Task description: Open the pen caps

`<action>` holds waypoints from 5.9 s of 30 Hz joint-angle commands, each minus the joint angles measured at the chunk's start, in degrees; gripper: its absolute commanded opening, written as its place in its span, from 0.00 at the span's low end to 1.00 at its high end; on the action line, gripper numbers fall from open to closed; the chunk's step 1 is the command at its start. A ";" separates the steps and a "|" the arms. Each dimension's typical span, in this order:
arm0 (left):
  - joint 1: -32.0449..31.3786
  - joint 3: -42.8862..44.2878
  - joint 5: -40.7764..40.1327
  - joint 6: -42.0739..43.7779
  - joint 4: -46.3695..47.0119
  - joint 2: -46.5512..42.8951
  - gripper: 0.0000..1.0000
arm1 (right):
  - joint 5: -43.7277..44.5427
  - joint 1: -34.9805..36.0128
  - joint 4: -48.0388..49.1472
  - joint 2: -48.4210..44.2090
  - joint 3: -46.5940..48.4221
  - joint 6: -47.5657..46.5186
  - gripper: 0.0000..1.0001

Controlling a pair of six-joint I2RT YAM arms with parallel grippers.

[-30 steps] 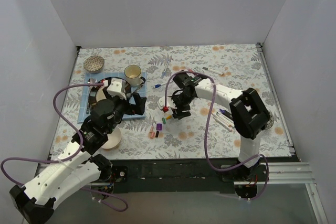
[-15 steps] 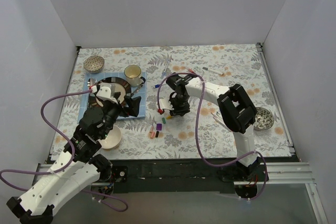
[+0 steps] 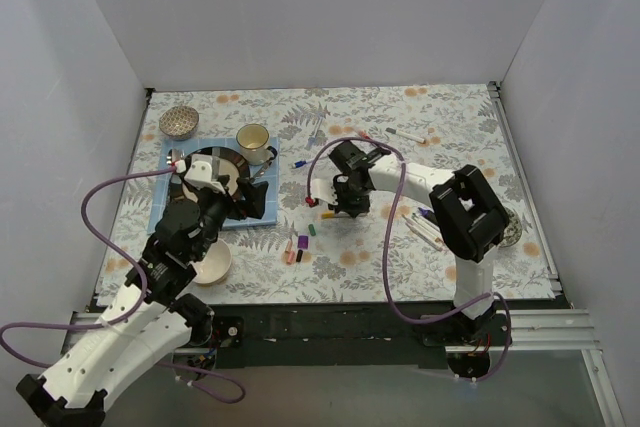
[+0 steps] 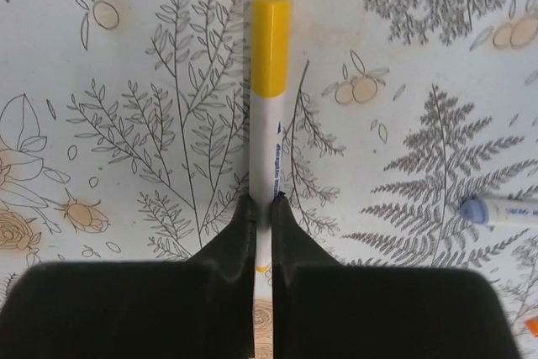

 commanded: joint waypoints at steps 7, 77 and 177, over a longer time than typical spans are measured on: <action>2.50 -8.45 15.10 -27.56 13.62 2.87 0.98 | -19.88 -12.04 6.17 -10.63 -11.28 13.30 0.01; -11.56 6.38 21.63 -33.04 57.54 62.38 0.00 | -70.27 -23.74 3.10 -9.24 -13.75 19.46 0.42; -19.20 17.36 -5.26 -22.49 -13.20 58.42 0.01 | -7.34 -34.11 8.90 -34.03 -30.36 19.20 0.38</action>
